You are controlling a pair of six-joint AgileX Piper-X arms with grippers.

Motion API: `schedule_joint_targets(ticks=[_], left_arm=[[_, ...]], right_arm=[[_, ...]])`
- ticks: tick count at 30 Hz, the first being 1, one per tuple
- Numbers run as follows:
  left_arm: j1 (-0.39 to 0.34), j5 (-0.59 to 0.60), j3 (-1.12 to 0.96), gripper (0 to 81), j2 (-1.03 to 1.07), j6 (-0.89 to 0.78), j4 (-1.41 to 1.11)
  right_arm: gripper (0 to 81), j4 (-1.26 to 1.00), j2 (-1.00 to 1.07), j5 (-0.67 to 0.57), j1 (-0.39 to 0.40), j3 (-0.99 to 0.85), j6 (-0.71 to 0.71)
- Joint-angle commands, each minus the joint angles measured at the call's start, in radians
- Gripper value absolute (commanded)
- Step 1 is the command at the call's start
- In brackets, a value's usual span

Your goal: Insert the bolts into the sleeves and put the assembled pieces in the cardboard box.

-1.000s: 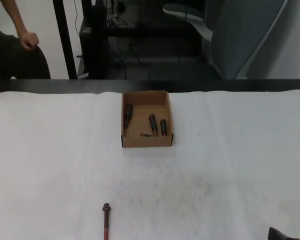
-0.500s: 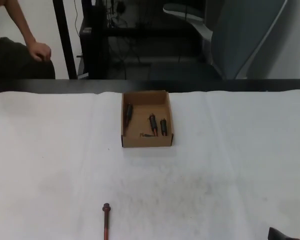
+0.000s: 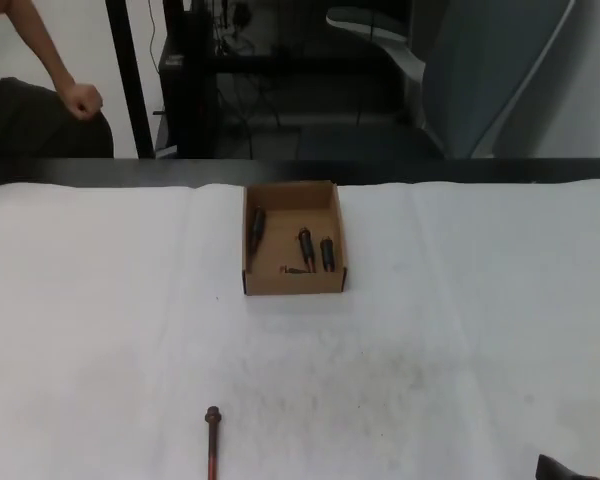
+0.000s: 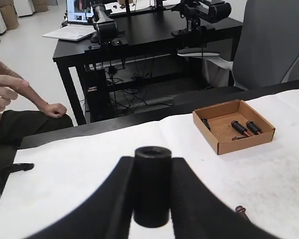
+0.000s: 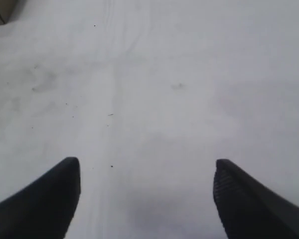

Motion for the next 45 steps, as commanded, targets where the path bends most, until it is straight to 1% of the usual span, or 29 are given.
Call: schedule_joint_targets(ticks=[1, 23, 27, 31, 35, 37, 39, 44, 45], left_arm=[[0.002, -0.008, -0.004, 1.8, 0.011, -0.007, -0.011], [0.002, -0.012, -0.004, 1.8, 0.011, -0.007, -0.011], [0.002, -0.052, -0.004, 1.8, 0.011, -0.007, -0.011], [0.002, -0.122, -0.004, 1.8, 0.011, -0.007, -0.011], [0.002, -0.130, -0.004, 1.8, 0.011, -0.007, -0.011], [0.002, -0.160, -0.004, 1.8, 0.011, -0.007, -0.011], [0.002, -0.196, -0.004, 1.8, 0.011, -0.039, -0.011], [0.002, -0.203, -0.004, 1.8, 0.011, -0.046, -0.011], [0.002, -0.203, -0.004, 1.8, 0.011, -0.046, -0.011]], right_arm=[[70.0, 0.000, 0.003, 0.003, -0.005, -0.010, 0.009], [70.0, 0.000, 0.003, 0.003, -0.005, -0.010, 0.009], [70.0, 0.000, 0.003, 0.003, -0.005, -0.010, 0.009], [70.0, 0.000, 0.003, 0.003, -0.005, -0.010, 0.009], [70.0, 0.000, 0.003, 0.003, -0.005, -0.010, 0.009], [70.0, 0.000, 0.003, 0.003, -0.005, -0.010, 0.009], [70.0, 0.000, 0.003, 0.003, -0.005, -0.010, 0.009], [70.0, 0.000, 0.003, 0.003, -0.005, -0.010, 0.009], [49.7, 0.000, 0.003, 0.003, -0.005, -0.010, 0.009]])
